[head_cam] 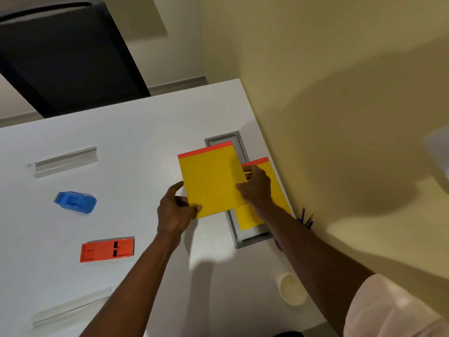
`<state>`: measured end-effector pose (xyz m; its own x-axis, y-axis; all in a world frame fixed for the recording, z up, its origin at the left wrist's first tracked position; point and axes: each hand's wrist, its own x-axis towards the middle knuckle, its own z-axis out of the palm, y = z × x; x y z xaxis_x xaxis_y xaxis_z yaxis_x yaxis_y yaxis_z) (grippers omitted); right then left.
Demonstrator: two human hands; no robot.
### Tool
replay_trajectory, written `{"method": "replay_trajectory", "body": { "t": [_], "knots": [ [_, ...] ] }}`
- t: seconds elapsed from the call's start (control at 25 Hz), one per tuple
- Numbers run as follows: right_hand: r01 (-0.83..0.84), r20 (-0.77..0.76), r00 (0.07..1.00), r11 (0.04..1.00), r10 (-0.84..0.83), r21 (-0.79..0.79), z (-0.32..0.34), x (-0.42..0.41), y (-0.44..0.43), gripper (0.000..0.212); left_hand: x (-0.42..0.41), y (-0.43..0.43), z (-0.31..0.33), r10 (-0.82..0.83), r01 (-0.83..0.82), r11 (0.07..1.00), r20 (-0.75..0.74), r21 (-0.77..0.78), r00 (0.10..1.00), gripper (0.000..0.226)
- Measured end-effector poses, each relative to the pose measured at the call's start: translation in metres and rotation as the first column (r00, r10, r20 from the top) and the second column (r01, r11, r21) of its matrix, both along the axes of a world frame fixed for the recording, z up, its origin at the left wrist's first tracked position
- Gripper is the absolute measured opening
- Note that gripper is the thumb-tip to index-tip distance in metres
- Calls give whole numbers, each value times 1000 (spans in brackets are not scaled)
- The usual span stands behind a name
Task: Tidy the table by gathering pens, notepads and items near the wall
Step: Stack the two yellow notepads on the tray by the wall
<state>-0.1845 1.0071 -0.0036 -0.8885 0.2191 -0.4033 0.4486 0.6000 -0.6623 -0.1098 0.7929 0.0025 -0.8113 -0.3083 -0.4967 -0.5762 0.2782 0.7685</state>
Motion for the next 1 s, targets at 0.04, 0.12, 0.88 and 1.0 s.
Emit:
{"method": "replay_trajectory", "body": {
  "t": [0.04,0.12,0.88,1.0],
  "knots": [
    [10,-11,1000,1000,-10,23,2,4,9,49,1,11,1,-3,3,1000,-10,15,1000,73],
    [39,-14,999,996,-38,77,4,12,27,47,4,36,1,46,-46,998,-4,37,999,63],
    [-109,126,991,832,48,544,0,27,91,38,2,140,-42,54,-61,997,146,38,988,60],
    [-203,186,976,756,110,623,-7,26,88,33,0,147,-47,45,-48,999,150,14,988,51]
  ]
}}
